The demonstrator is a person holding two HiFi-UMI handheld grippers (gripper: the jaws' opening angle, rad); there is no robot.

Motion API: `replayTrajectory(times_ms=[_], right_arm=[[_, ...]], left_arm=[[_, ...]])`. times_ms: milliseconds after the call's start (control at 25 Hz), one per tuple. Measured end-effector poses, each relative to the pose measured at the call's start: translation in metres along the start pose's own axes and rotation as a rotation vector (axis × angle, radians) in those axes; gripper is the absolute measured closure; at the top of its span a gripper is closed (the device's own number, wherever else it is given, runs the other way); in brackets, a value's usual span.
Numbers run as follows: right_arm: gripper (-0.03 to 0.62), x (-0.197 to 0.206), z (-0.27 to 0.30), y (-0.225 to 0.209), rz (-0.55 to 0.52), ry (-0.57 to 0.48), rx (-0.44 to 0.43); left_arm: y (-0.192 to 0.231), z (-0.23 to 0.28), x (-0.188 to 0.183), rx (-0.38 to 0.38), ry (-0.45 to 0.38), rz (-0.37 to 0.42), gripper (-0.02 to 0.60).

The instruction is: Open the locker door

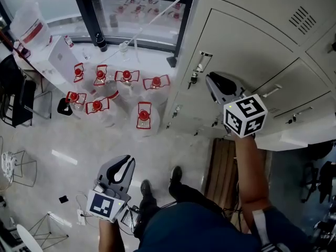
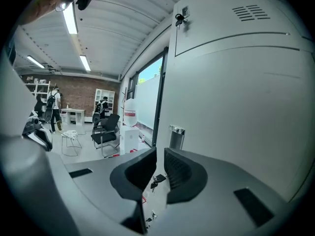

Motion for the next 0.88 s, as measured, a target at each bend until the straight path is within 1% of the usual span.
replayTrajectory(times_ms=[200,400,640,680,720,880], right_arm=[[0.554,0.007,0.023,-0.002,-0.025,0.020,0.028],[0.554,0.015,0.043,-0.004,-0.027,0.032,0.053],[0.549,0.019,0.061,-0.008,-0.036,0.026,0.110],[0.518,0.020,0.063,-0.008,-0.034,0.028,0.116],[0.462,0.020,0.066,-0.007,-0.031,0.029,0.118],[0.456,0.024,0.079,-0.002,-0.029,0.038,0.119]], left_arm=[[0.001,0.004,0.010,-0.005,0.013,-0.015,0.528],[0.004,0.006,0.021,-0.011,0.039,-0.028,0.528],[0.007,0.011,0.029,-0.014,0.045,-0.049,0.528],[0.008,0.011,0.029,-0.014,0.046,-0.050,0.528],[0.010,0.011,0.030,-0.014,0.046,-0.051,0.528],[0.014,0.010,0.032,-0.014,0.045,-0.054,0.528]])
Point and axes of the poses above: the fingertips, and each gripper's own axes: z forward along the fingers, y to its left, x out of its underside, the point moved 8 cm from there along -z, backward along the fingers, and after that the axes turned 3 degrees about -x, right-handed, at the moved point
